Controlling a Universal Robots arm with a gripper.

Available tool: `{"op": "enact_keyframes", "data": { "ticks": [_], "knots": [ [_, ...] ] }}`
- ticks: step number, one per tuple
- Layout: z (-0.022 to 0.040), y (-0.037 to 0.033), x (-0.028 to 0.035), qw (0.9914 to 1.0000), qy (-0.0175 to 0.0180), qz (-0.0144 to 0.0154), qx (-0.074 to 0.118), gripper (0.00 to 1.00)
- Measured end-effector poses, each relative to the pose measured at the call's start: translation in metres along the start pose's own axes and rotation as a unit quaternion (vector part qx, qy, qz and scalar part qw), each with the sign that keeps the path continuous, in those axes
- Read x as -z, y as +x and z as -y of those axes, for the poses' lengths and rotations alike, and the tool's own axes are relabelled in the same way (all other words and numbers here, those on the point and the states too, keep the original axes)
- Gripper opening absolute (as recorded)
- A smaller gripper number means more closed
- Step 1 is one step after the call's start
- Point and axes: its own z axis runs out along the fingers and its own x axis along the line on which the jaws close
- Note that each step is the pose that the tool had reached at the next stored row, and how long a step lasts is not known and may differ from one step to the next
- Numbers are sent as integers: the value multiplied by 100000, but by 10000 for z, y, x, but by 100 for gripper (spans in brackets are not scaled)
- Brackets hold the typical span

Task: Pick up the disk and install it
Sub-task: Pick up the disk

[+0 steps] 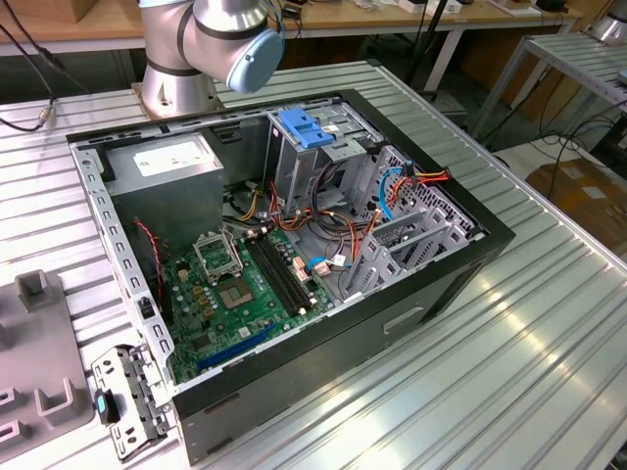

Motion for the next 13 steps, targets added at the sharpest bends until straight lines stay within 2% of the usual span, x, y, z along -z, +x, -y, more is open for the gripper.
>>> {"op": "enact_keyframes", "data": {
  "ticks": [13],
  "knots": [
    [1,9,292,100000,3,0,-1,37]
  ]
}}
